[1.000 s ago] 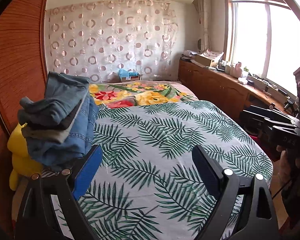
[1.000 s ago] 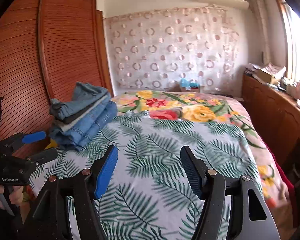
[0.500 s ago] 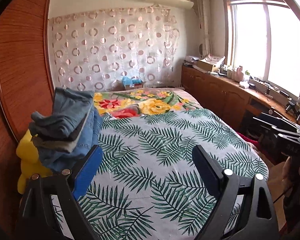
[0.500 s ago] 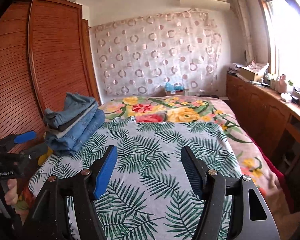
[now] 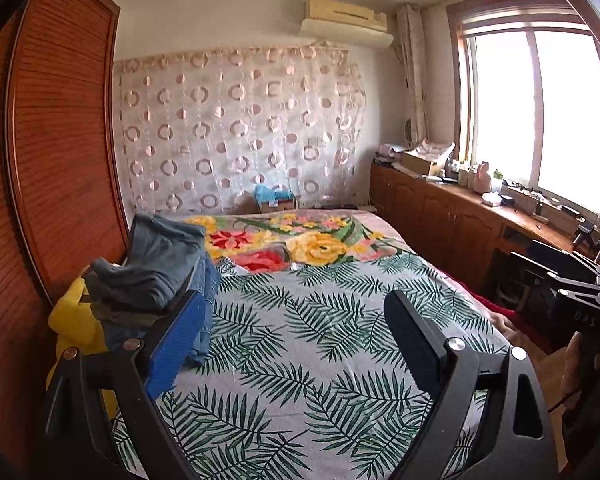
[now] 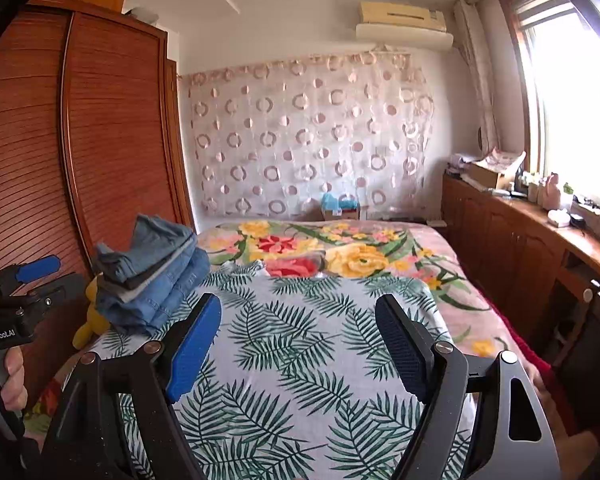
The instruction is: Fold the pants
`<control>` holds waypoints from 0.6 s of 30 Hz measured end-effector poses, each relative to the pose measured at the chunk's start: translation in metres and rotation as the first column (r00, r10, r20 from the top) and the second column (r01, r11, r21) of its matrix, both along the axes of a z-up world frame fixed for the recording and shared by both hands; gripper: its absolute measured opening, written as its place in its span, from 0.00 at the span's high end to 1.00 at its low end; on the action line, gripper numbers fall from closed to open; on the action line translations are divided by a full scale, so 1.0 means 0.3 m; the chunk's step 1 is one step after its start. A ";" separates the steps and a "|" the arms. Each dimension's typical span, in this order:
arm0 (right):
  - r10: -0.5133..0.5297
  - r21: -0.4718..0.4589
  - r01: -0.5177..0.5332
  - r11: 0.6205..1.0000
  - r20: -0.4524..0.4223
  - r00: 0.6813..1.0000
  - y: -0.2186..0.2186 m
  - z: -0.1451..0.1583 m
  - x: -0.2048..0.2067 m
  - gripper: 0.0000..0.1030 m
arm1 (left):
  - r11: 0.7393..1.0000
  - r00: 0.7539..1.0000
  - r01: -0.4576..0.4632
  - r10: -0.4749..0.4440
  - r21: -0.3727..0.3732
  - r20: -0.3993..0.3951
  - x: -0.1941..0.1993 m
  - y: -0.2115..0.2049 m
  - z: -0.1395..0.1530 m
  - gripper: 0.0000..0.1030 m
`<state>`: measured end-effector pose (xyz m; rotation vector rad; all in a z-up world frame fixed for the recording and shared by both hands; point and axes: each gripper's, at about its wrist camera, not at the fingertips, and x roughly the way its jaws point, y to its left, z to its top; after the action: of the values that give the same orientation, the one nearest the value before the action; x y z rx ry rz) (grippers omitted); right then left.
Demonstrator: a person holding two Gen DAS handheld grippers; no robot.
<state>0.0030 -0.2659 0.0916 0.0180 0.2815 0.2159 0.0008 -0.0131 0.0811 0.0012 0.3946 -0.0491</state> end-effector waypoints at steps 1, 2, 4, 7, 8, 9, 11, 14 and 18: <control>-0.005 -0.002 0.005 1.000 0.007 1.000 0.001 0.000 -0.006 0.21 | 1.000 1.000 -0.001 0.001 -0.001 0.004 -0.004 0.000 0.005 0.11; -0.007 -0.002 0.007 1.000 0.011 1.000 0.002 -0.007 -0.008 0.21 | 1.000 1.000 -0.002 0.002 -0.001 0.005 -0.005 0.001 0.007 0.11; -0.011 -0.002 0.011 1.000 0.014 1.000 0.007 -0.018 -0.012 0.21 | 1.000 1.000 -0.002 0.002 -0.001 0.007 -0.006 0.003 0.007 0.11; -0.015 -0.004 0.015 1.000 0.015 1.000 0.010 -0.036 -0.011 0.21 | 1.000 1.000 -0.004 0.004 -0.002 0.008 -0.008 0.009 0.009 0.11; -0.016 -0.006 0.016 1.000 0.016 1.000 0.014 -0.038 -0.018 0.21 | 1.000 1.000 -0.005 0.005 -0.001 0.008 -0.008 0.008 0.009 0.11; -0.019 -0.009 0.019 1.000 0.017 1.000 0.017 -0.040 -0.023 0.21 | 1.000 1.000 -0.006 0.006 -0.001 0.009 -0.008 0.009 0.009 0.11; -0.024 -0.013 0.025 1.000 0.020 1.000 0.024 -0.042 -0.030 0.21 | 1.000 1.000 -0.008 0.008 -0.001 0.009 -0.009 0.009 0.007 0.11; -0.025 -0.013 0.025 1.000 0.017 1.000 0.024 -0.038 -0.024 0.21 | 1.000 1.000 -0.008 0.008 -0.004 0.009 -0.011 0.009 0.006 0.11; -0.026 -0.012 0.026 1.000 0.015 1.000 0.024 -0.035 -0.016 0.21 | 1.000 1.000 -0.008 0.008 -0.001 0.009 -0.010 0.009 0.006 0.11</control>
<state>-0.0018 -0.2588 0.0810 0.0077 0.2676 0.1886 -0.0022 -0.0104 0.0829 -0.0014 0.3853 -0.0414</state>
